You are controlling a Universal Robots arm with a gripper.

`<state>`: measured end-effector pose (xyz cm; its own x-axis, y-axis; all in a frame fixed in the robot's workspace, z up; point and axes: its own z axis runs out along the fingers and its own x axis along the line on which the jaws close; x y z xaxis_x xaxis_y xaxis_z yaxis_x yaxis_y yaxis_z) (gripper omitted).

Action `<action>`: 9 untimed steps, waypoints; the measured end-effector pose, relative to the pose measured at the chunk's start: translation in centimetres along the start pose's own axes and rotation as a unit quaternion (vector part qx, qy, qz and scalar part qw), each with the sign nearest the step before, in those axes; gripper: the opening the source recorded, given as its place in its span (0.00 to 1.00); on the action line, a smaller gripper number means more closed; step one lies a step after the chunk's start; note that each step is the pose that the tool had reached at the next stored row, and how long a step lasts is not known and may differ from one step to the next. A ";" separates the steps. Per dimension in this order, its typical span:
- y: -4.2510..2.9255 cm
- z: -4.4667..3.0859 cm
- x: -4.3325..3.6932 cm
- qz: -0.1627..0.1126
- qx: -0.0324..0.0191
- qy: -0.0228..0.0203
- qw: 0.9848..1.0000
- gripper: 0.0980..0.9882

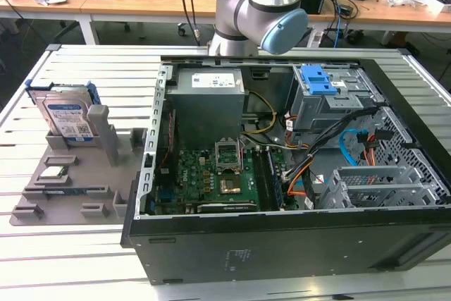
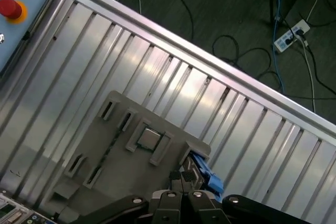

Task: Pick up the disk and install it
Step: 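Pick up the disk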

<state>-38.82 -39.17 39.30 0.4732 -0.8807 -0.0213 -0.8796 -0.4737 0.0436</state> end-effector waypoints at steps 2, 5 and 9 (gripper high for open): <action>0.00 0.02 0.00 0.016 0.000 0.000 1.000 0.01; 0.00 0.05 0.00 0.057 0.000 0.000 0.998 0.01; 0.00 0.08 0.00 0.085 -0.001 0.001 0.996 0.01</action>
<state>-38.82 -39.17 39.22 0.3177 -0.9481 -0.0118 -0.9469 -0.3179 0.0475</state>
